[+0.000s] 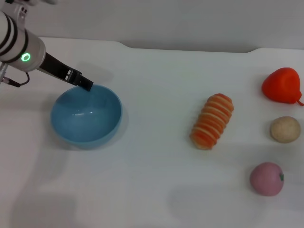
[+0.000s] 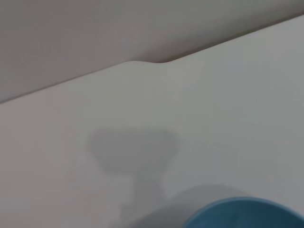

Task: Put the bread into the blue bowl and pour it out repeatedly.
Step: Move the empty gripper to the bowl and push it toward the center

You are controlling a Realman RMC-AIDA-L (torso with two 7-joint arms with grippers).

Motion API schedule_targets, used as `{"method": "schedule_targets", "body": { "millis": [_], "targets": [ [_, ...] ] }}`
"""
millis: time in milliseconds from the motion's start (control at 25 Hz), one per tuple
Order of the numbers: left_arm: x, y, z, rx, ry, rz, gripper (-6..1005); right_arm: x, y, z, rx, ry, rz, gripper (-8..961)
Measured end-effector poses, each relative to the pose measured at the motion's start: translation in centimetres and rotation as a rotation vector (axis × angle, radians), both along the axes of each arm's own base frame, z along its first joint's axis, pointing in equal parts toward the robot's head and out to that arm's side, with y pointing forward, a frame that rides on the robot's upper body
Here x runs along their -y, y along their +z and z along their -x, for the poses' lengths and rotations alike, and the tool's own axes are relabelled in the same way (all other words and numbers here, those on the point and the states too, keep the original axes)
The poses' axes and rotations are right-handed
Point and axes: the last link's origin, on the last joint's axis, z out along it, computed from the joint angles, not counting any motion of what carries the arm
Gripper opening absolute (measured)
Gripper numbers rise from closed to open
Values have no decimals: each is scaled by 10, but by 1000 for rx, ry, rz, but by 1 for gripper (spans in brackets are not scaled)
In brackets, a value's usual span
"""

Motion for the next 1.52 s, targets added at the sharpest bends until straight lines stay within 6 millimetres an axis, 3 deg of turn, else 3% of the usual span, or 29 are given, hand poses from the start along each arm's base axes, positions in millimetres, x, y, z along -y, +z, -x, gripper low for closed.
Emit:
{"method": "schedule_targets", "body": {
  "millis": [360,1120,1520],
  "targets": [
    [-1,-6,11,-73,5,8,859,-1,0,0,-1,1,1,684],
    [-1,-33,57,-136,96,46,859,-1,-1,2,-5,4,2,684],
    [3,-46,62,-155,123,91,860,-1,-2,2,-7,3,2,685]
  ]
}}
